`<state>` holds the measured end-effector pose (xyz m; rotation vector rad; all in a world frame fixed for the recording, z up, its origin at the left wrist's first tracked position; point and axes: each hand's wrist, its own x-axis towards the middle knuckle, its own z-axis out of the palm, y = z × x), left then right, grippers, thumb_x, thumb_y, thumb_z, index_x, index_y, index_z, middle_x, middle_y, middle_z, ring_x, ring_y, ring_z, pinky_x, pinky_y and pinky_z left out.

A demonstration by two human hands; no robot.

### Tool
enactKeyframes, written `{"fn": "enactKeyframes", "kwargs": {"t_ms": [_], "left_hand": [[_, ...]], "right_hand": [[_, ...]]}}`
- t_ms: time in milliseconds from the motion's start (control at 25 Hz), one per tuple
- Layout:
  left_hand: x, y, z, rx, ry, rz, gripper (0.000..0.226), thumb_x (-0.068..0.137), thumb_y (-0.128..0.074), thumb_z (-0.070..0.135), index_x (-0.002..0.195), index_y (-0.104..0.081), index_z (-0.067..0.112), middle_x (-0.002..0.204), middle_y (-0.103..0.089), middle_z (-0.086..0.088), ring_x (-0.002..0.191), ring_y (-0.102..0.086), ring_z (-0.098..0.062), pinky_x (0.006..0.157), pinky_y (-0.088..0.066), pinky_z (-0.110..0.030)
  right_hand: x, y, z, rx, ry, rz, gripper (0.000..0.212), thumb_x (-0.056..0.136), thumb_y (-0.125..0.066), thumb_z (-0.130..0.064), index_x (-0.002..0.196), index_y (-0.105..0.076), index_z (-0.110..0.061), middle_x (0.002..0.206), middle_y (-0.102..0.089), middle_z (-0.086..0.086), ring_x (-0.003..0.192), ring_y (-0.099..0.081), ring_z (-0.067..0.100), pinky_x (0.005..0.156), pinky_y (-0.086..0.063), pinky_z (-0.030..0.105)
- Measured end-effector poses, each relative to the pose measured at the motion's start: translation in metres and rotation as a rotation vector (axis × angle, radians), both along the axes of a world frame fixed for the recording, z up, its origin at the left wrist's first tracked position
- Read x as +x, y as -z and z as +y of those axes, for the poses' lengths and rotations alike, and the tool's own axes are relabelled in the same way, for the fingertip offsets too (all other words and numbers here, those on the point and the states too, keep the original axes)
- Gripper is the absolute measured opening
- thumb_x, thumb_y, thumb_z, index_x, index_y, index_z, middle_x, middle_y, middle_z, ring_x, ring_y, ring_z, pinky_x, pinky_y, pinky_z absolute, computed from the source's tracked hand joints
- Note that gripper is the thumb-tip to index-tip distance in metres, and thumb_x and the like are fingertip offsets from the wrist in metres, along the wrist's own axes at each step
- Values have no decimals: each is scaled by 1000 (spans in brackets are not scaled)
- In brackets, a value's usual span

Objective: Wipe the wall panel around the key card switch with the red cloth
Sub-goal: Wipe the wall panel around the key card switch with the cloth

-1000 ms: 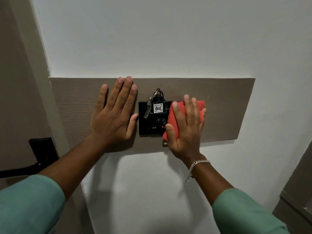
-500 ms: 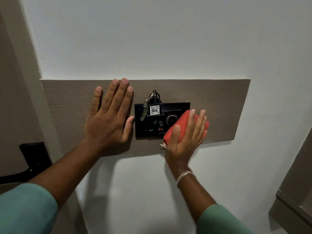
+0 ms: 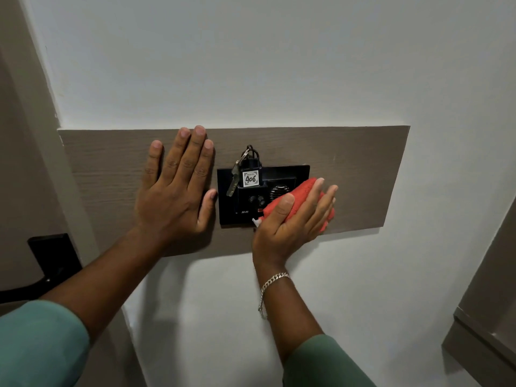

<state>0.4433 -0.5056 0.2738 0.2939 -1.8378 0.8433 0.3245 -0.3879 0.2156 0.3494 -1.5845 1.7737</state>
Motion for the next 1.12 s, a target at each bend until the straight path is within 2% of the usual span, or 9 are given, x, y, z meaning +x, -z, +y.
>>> {"fn": "enactKeyframes", "kwargs": {"t_ms": [160,360,480,560,720,800,920,1040,1120], "left_hand": [[-1,0,-1,-26,-12,4,75,95,-34,40,157,-14,4,165,-8,-13,154,-7,-29,122,-11,-54],[-1,0,-2,-37,-1,13,74,95,-35,40,157,-14,4,164,-9,-14,153,-12,-31,122,-11,-54],[-1,0,-1,-30,4,11,74,95,-35,40,157,-15,4,164,-10,-14,153,-12,-31,122,-11,-54],[-1,-1,-1,-28,0,11,74,95,-35,40,157,-15,4,163,-10,-14,153,-13,-32,122,-12,-55],[-1,0,-1,-30,-6,10,74,95,-35,40,156,-15,4,163,-10,-15,152,-15,-33,121,-13,-55],[-1,0,-1,-32,-6,10,74,95,-35,40,156,-16,4,163,-11,-15,152,-15,-33,121,-13,-55],[-1,-1,-2,-20,-1,3,74,95,-35,40,157,-15,4,164,-10,-14,153,-13,-32,122,-12,-55],[-1,0,-2,-26,-13,10,74,95,-35,41,157,-15,5,164,-10,-14,153,-12,-31,122,-11,-55],[-2,-1,-3,-30,-11,14,74,94,-35,40,157,-16,4,164,-11,-14,153,-11,-30,122,-11,-54]], "right_hand": [[-18,32,20,310,69,313,60,99,-32,-46,153,-24,-22,164,-20,7,154,-14,25,124,-11,50],[-18,5,5,45,68,106,56,102,-27,-49,152,-31,-24,163,-27,6,153,-20,20,123,-18,52],[-26,25,21,307,97,375,58,99,-30,-50,151,-28,-24,161,-26,9,153,-18,25,124,-10,46],[-43,31,37,428,114,460,59,98,-32,-52,150,-28,-23,160,-27,12,152,-19,26,123,-7,44],[-50,17,40,285,96,342,56,98,-38,-47,149,-32,-25,160,-32,11,152,-21,22,123,-16,52],[-43,6,33,237,59,409,55,100,-36,-49,148,-36,-22,158,-34,12,151,-26,24,121,-22,56],[-46,-2,34,383,64,639,53,99,-39,-49,146,-39,-24,156,-36,10,149,-30,28,120,-24,54],[-70,5,56,598,94,843,52,98,-45,-47,145,-38,-26,154,-37,13,147,-31,33,118,-25,59],[-83,8,69,588,95,778,51,99,-43,-45,145,-39,-23,154,-39,15,147,-31,33,117,-27,58]]}}
